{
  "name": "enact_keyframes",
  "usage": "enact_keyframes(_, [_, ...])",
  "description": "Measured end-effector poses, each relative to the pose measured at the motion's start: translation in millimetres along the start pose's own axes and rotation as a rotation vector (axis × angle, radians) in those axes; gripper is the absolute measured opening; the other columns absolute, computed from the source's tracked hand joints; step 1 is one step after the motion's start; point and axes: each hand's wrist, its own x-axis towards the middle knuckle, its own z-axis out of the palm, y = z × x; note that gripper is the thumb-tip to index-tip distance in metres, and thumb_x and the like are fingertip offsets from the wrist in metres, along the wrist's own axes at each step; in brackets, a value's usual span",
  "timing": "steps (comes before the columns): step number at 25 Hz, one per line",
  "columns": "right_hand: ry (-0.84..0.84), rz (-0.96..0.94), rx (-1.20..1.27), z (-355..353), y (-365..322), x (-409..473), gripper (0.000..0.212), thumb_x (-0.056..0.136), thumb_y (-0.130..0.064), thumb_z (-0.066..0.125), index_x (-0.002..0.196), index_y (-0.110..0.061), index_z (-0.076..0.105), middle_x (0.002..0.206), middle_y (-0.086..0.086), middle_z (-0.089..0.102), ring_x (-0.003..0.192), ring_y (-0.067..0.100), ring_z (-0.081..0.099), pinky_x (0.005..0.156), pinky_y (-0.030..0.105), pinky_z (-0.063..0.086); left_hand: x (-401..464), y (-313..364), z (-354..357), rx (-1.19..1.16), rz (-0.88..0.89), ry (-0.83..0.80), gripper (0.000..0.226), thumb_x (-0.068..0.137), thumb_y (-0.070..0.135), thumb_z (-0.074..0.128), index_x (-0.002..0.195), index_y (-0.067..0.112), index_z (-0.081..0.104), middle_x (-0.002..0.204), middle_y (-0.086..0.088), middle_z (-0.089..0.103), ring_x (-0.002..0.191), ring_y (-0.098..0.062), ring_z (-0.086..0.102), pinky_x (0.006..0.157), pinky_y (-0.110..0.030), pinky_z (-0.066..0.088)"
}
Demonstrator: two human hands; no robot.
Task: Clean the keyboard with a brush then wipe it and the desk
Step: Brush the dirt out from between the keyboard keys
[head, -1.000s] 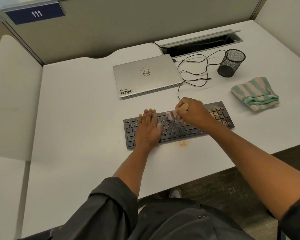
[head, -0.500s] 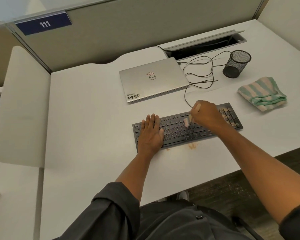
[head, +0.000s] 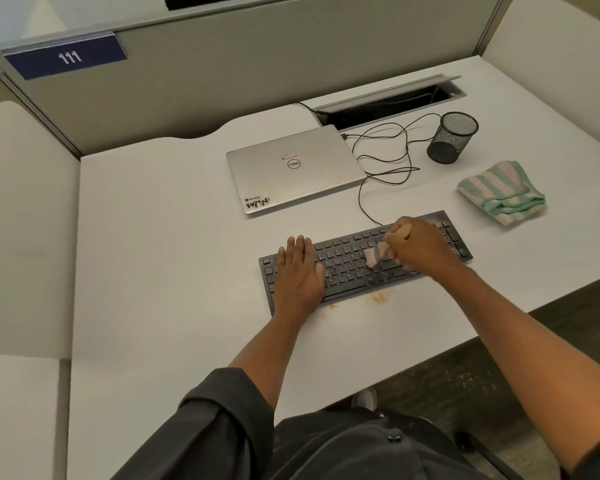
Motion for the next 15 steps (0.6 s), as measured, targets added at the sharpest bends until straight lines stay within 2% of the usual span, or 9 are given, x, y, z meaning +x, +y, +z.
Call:
enact_keyframes(2, [-0.146,0.007,0.118,13.4,-2.8,-10.2,0.01,0.098,-0.017,0.057,0.093,-0.014,0.064,0.072,0.007,0.073,0.056,0.014,0.063,0.05,0.027,0.05,3.4,3.8,-1.7,-0.009,-0.01,-0.002,0.063,0.107,0.034,0.027,0.161,0.005,0.013,0.169,-0.015,0.011,0.157,-0.029,0.001,0.127,-0.043,-0.005])
enact_keyframes(4, [-0.188,0.007,0.132,15.5,4.3,-15.0,0.01,0.099,-0.015,0.057,0.093,-0.012,0.064,0.071,0.008,0.073,0.054,0.014,0.062,0.047,0.026,0.048,8.2,7.8,-2.8,-0.007,-0.009,-0.012,0.063,0.107,0.034,0.027,0.161,0.004,0.013,0.169,-0.015,0.012,0.157,-0.029,0.001,0.127,-0.043,-0.006])
enact_keyframes(6, [-0.09,0.015,0.068,0.8,16.9,-9.0,0.014,0.1,-0.015,0.055,0.089,-0.013,0.064,0.069,0.008,0.072,0.053,0.016,0.062,0.048,0.029,0.049,11.6,11.6,-2.8,-0.007,-0.007,-0.016,0.063,0.107,0.034,0.027,0.161,0.004,0.013,0.169,-0.015,0.011,0.157,-0.029,0.0,0.127,-0.043,-0.006])
enact_keyframes(9, [0.115,0.036,-0.098,-28.3,32.0,2.0,0.013,0.096,-0.018,0.054,0.09,-0.014,0.064,0.073,0.007,0.073,0.066,0.024,0.067,0.067,0.039,0.057,16.1,17.0,-0.8,0.002,-0.002,-0.009,0.062,0.108,0.034,0.026,0.161,0.004,0.013,0.169,-0.015,0.011,0.157,-0.028,0.0,0.127,-0.043,-0.005])
enact_keyframes(10, [0.136,0.024,-0.11,-32.3,33.4,3.1,0.012,0.095,-0.018,0.054,0.089,-0.014,0.065,0.076,0.008,0.073,0.069,0.025,0.068,0.069,0.04,0.057,17.9,19.3,-0.1,0.007,-0.002,-0.007,0.062,0.108,0.035,0.025,0.161,0.004,0.013,0.169,-0.015,0.01,0.157,-0.028,-0.001,0.127,-0.043,-0.005])
enact_keyframes(13, [-0.026,-0.005,0.106,-24.1,29.9,-2.0,0.014,0.099,-0.017,0.055,0.088,-0.015,0.063,0.074,0.01,0.073,0.059,0.02,0.064,0.054,0.032,0.053,26.3,29.8,1.6,0.013,-0.011,-0.021,0.062,0.108,0.036,0.022,0.161,0.005,0.011,0.17,-0.014,0.007,0.157,-0.027,-0.003,0.127,-0.042,-0.007])
enact_keyframes(15, [-0.136,-0.026,0.162,-16.8,33.8,-5.6,0.016,0.101,-0.018,0.054,0.089,-0.012,0.062,0.073,0.011,0.073,0.055,0.018,0.063,0.048,0.03,0.05,30.7,36.2,2.1,0.017,-0.026,-0.037,0.063,0.109,0.036,0.021,0.162,0.005,0.009,0.17,-0.013,0.005,0.157,-0.026,-0.005,0.127,-0.041,-0.008])
